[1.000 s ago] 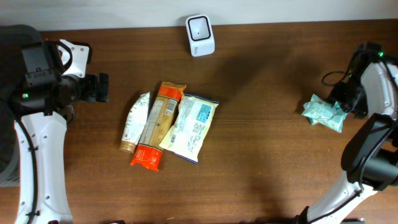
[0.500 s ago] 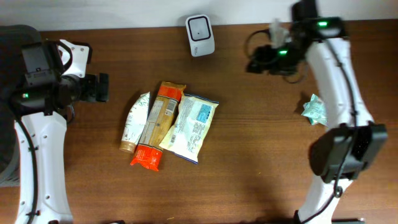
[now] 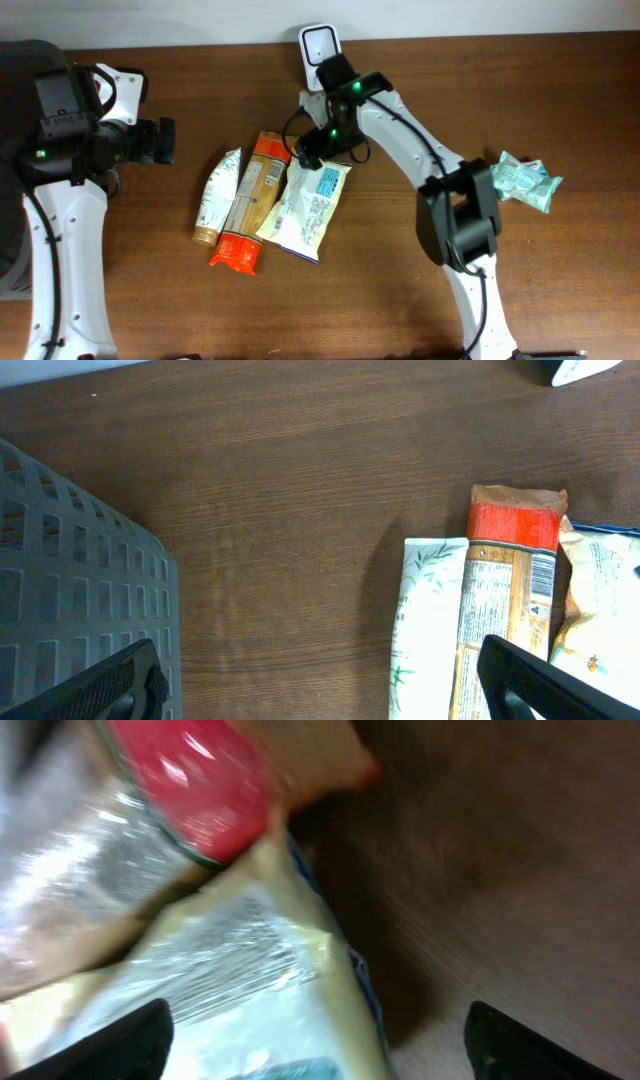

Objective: Scan the item barcode
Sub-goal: 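Reach the right gripper to the white printed bag and grasp it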

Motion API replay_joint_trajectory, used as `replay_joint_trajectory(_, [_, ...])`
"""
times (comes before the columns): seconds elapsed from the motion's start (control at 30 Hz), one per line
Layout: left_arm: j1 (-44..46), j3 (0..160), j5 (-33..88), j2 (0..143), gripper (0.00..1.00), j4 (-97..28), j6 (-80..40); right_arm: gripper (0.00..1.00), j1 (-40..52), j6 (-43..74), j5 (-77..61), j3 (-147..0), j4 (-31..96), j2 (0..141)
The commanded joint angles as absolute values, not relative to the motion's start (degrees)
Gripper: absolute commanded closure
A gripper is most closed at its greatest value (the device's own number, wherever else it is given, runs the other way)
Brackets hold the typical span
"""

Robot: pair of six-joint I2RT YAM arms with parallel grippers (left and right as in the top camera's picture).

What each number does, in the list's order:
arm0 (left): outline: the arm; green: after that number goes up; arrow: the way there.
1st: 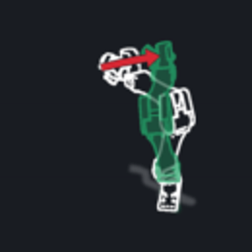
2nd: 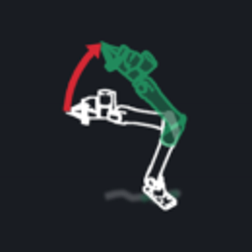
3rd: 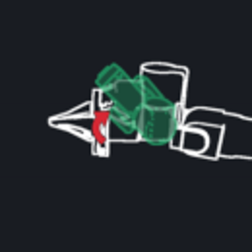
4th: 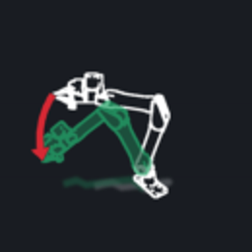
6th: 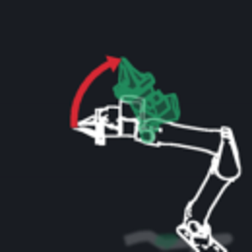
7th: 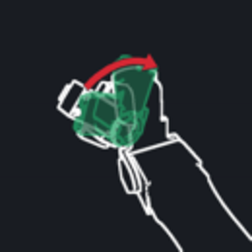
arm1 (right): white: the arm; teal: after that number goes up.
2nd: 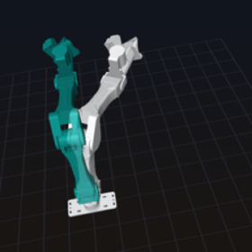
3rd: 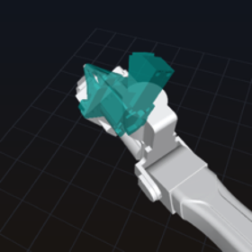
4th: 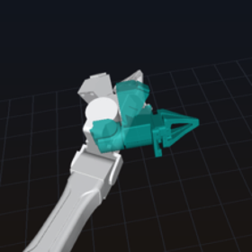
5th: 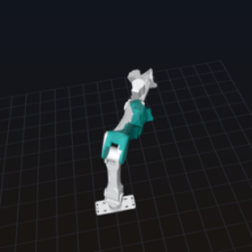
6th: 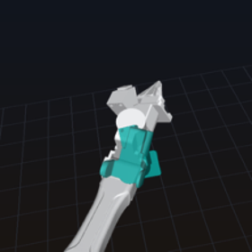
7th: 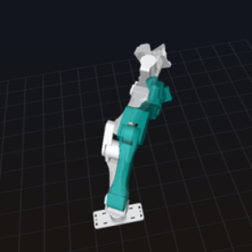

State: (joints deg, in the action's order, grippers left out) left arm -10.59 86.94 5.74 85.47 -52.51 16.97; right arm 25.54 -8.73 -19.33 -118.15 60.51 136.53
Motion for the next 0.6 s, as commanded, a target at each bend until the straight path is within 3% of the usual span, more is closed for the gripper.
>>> replay_joint_trajectory(0.0, [-10.83, 87.22, 6.15, 84.53, 0.01, -52.4, 17.67, 0.06, 25.34, -12.27, -22.35, -118.04, 60.62, 138.89])
replay_joint_trajectory(0.17, [-10.83, 87.22, 6.15, 84.53, 0.01, -52.38, 17.67, 0.08, 25.32, -13.76, -23.38, -117.99, 66.74, 139.98])
replay_joint_trajectory(0.27, [-10.83, 87.22, 6.15, 84.53, 0.01, -52.4, 17.67, 0.17, 25.32, -16.29, -23.59, -117.99, 74.3, 139.98])
replay_joint_trajectory(0.4, [-10.83, 87.22, 6.15, 84.53, 0.01, -52.4, 17.67, 0.57, 25.32, -16.27, -23.59, -117.99, 78.56, 139.98])
replay_joint_trajectory(0.47, [-10.83, 87.22, 6.15, 84.53, 0.01, -52.4, 17.67, 0.59, 25.04, -16.25, -23.57, -117.99, 80.88, 139.98])
replay_joint_trajectory(0.57, [-10.83, 87.22, 6.15, 84.53, 0.01, -52.4, 17.67, 0.93, 22.7, -16.03, -25.43, -118.08, 83.99, 139.85])
